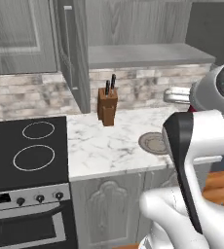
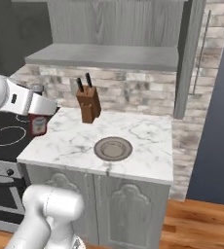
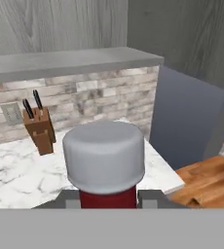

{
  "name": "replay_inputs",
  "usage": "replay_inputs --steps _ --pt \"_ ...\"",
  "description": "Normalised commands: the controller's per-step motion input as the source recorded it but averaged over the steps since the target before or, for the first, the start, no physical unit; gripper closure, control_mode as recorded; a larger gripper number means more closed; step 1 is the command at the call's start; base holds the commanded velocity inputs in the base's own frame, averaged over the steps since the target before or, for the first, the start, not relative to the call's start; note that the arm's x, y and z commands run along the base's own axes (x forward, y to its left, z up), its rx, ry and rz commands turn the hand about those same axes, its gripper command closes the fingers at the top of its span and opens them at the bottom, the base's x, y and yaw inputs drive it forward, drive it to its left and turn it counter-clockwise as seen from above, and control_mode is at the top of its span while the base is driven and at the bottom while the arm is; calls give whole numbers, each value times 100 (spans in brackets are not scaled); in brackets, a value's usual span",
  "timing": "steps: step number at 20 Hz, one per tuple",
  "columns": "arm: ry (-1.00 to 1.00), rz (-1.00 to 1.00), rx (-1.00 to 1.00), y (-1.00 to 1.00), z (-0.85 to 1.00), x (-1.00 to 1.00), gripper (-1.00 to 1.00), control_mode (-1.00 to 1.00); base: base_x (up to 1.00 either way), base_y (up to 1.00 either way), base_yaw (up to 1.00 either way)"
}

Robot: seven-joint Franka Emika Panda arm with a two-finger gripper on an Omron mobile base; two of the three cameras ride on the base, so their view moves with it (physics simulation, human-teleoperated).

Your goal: Move the hot dog bun to the plate on the dining table and place the condiment next to that plate. Then navigate to the fridge and take the sausage and place it on the plate as well.

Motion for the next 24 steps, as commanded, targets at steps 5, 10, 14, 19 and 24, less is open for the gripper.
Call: replay_inputs --steps 5,10,14,19,24 --pt "0 0 0 0 0 0 100 100 -74 -26 -59" --pt "0 0 0 0 0 0 100 100 -4 -16 -93" --pt "0 0 0 0 0 0 100 100 0 -26 -93" --pt "0 0 0 0 0 0 100 100 0 -36 -93" --pt "0 0 0 0 0 0 100 100 2 -52 -91"
